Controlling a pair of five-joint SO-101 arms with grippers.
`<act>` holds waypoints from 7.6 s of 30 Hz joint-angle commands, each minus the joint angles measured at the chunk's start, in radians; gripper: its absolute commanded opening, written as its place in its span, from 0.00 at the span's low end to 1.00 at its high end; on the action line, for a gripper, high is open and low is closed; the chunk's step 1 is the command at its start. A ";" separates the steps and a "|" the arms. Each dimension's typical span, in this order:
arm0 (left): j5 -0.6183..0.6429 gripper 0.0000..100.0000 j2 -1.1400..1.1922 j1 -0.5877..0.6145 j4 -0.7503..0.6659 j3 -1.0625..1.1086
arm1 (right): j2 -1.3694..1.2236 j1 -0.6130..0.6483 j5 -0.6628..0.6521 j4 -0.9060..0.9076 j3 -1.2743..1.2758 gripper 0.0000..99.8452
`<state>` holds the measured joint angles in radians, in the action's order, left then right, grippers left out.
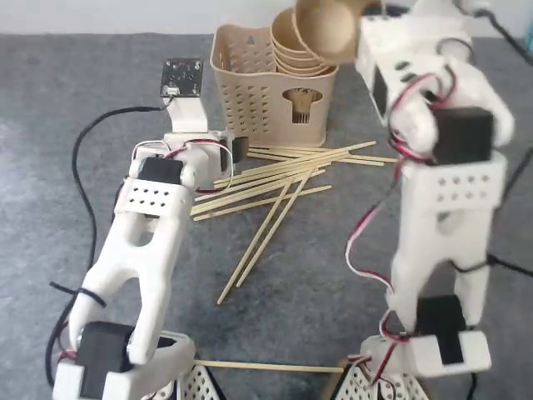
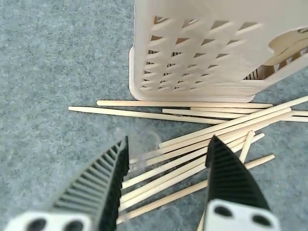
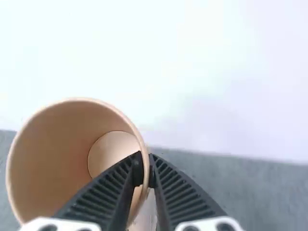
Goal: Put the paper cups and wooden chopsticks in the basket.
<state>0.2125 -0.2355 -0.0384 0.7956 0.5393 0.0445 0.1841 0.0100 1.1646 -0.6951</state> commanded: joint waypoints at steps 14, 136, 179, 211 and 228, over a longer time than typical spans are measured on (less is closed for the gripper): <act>-0.003 0.24 -0.044 0.005 -0.054 -0.002 | -0.209 0.016 -0.060 -0.205 -0.035 0.01; -0.265 0.24 -0.052 0.720 0.591 -0.355 | 0.664 0.647 -0.407 0.555 1.043 0.01; -0.334 0.24 0.198 1.596 0.087 -0.446 | 0.516 1.311 -0.241 -0.211 1.786 0.19; -0.333 0.24 0.198 1.596 0.092 -0.443 | 0.410 1.307 -0.184 -0.260 1.734 0.13; -0.333 0.24 0.198 1.594 0.115 -0.443 | 0.308 1.218 -0.318 -0.145 1.596 0.01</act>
<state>-0.1097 -0.0315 1.5497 0.9091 0.1481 0.3084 1.4500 -0.2693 0.9559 0.9605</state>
